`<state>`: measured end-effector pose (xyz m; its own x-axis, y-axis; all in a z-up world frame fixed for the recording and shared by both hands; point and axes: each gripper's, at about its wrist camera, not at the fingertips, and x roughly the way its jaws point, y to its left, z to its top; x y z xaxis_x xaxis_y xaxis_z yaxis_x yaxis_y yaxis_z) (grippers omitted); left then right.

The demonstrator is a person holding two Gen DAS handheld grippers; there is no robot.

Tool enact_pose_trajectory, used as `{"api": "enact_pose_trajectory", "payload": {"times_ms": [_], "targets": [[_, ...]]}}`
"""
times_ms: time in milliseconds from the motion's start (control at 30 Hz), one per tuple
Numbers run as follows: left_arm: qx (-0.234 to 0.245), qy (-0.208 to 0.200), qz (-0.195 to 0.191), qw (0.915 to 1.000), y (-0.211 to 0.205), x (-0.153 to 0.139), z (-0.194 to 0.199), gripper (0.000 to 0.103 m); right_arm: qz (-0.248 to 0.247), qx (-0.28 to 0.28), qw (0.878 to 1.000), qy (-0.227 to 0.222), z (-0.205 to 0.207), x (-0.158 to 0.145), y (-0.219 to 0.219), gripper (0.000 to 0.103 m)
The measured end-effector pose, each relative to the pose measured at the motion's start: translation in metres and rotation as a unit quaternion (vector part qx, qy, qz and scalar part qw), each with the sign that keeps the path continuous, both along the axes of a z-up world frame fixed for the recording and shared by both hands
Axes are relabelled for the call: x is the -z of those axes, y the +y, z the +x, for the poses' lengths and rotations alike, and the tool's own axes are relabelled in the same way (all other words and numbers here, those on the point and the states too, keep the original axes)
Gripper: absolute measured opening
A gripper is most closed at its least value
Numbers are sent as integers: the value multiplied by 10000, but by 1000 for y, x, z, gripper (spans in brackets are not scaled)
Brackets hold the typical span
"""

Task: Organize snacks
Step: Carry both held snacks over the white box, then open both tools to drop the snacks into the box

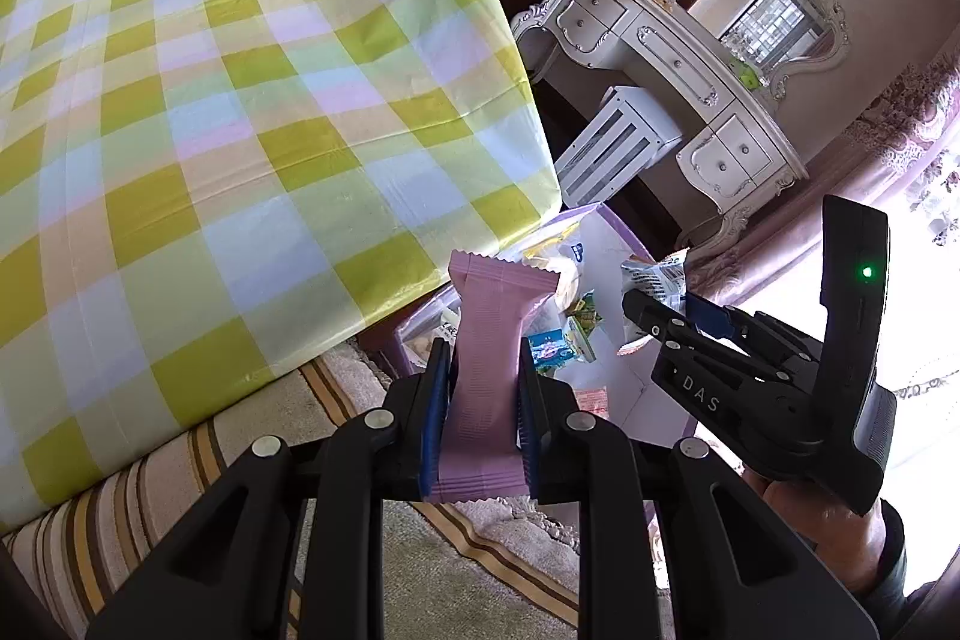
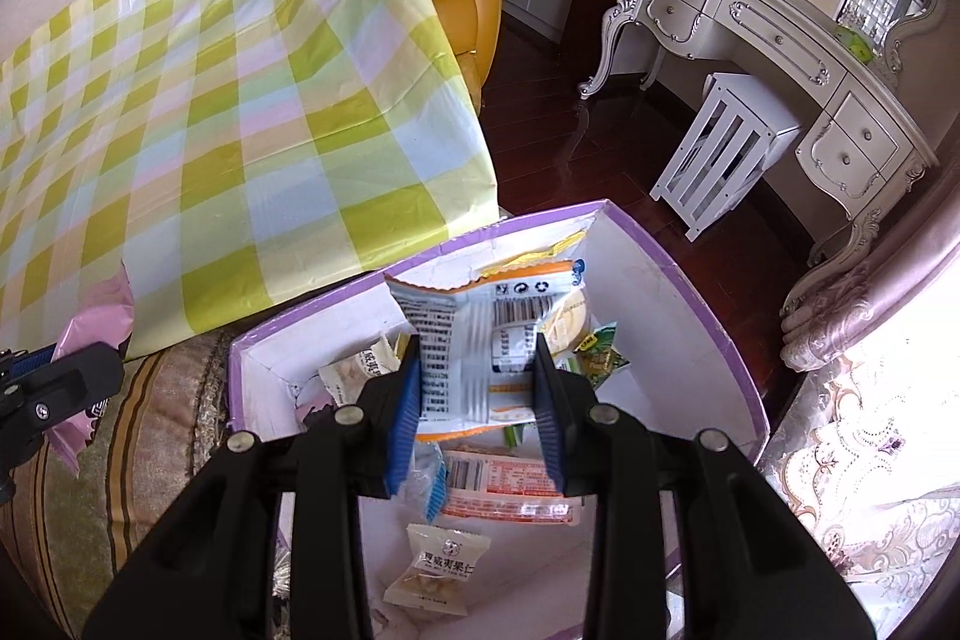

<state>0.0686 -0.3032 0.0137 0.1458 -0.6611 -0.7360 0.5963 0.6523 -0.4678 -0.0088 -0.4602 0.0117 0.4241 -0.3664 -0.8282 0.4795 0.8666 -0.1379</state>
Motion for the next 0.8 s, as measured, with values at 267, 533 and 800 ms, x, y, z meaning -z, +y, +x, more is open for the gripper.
{"api": "enact_pose_trajectory", "payload": {"times_ms": [267, 533, 800], "targets": [[156, 141, 66, 9998, -10, 6, -6, 21, -155, 171, 9997, -17, -9, -3, -6, 35], [-84, 394, 67, 9992, -2, 12, -1, 55, -105, 283, 9994, -141, -14, -8, -12, 64], [90, 129, 417, 9990, -11, 6, -34, 86, 105, 395, 9990, -184, -22, -10, -18, 76]]}}
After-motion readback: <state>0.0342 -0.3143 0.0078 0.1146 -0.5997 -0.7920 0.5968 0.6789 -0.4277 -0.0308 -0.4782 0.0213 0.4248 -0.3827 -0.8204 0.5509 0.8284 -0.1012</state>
